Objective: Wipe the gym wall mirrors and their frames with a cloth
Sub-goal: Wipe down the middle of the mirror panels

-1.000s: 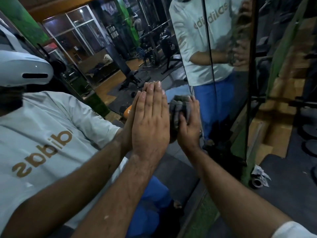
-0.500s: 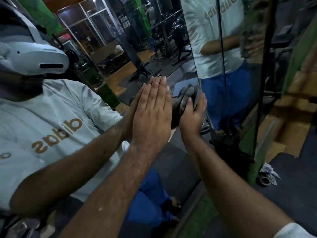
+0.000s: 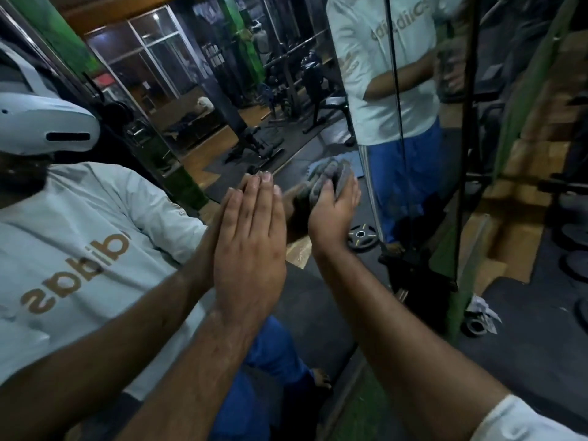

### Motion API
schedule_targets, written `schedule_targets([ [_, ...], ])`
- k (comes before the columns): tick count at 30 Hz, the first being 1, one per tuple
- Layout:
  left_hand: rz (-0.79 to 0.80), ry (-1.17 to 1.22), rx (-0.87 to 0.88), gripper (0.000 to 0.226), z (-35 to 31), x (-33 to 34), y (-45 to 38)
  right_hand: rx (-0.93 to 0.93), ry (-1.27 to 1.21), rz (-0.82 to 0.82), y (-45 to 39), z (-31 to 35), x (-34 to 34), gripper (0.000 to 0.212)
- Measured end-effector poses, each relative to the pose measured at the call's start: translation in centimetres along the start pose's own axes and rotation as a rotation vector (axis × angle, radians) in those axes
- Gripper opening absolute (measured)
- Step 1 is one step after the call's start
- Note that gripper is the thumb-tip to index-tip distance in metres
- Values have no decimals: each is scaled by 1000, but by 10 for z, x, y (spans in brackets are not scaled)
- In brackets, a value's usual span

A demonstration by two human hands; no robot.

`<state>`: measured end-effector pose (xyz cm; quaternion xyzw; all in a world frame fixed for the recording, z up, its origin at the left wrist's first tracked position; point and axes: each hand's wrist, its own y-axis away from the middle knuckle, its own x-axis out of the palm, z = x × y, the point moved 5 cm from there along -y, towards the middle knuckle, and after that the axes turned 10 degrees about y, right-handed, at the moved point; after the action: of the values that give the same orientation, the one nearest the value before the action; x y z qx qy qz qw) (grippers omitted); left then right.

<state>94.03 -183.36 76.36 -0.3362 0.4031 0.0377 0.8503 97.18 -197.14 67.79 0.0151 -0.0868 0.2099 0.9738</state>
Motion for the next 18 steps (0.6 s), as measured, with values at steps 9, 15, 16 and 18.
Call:
schedule_targets([
  [9,42,-52,-37,76,26,-27,35,-391,156,17,39,-28,2,58],
  [15,82,-53,45,79,33,-22,41,-166,-66,85,68,15,14,56],
  [16,54,-19,50,80,34,-24,42,-340,-35,127,79,31,17,57],
  [18,-4,47,37,77,39,-31,47,-646,88,157,97,41,22,60],
])
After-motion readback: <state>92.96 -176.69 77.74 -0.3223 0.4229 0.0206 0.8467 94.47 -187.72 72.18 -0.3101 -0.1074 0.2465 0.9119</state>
